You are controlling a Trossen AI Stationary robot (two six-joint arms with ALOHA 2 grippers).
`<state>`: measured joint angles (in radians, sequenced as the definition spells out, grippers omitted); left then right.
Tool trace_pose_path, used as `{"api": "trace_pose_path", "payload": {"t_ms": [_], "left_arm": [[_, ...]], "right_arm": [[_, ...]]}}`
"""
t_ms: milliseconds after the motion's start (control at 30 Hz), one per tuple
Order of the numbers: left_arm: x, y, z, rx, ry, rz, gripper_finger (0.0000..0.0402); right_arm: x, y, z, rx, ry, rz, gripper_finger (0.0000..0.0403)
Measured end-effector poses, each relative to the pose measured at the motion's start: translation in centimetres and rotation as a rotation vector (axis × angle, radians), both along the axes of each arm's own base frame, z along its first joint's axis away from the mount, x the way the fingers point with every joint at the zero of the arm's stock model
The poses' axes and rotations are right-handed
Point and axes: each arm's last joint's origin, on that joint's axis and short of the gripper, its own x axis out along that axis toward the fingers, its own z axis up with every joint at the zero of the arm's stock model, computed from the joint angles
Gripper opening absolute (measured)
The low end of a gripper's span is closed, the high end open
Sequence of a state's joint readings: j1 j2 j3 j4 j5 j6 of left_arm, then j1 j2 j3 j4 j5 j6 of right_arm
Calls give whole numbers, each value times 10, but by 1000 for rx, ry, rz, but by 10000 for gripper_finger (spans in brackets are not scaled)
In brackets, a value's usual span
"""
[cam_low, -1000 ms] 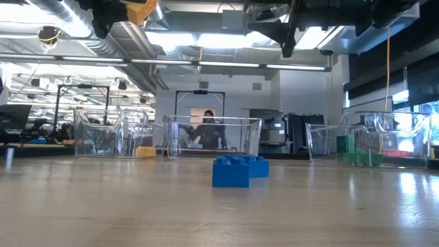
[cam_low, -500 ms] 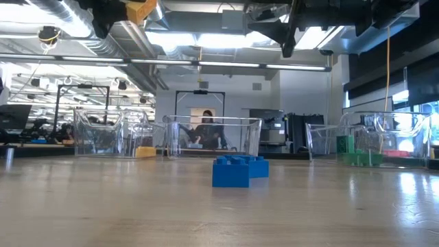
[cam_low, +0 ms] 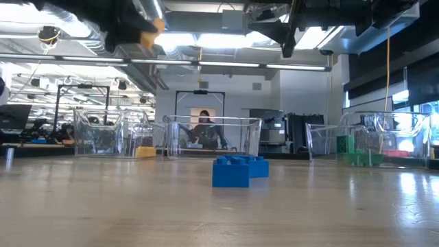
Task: Sort & place blocks by color
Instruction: Put the left yellow game piece into the left transparent bin
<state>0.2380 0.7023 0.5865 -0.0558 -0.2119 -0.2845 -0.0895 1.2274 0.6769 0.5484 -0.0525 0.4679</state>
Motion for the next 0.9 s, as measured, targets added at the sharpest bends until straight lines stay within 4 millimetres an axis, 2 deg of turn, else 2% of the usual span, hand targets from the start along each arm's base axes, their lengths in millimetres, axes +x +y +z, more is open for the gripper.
{"api": "trace_pose_path", "payload": {"t_ms": [167,300,467,667,900], "left_arm": [[-9,48,-9,-42,96,122,129],[-17,84,-15,-120,270,201,129],[-20,119,-23,-244,503,286,129],[-16,143,-47,-382,630,340,129],[-9,153,-76,-537,715,479,129]], "right_arm": [[0,0,0,48,-2,-2,258],[0,-1,0,54,-3,-20,258],[0,-1,0,78,-4,-35,258],[0,-1,0,78,-4,-36,258],[0,-1,0,89,-5,-36,258]]}}
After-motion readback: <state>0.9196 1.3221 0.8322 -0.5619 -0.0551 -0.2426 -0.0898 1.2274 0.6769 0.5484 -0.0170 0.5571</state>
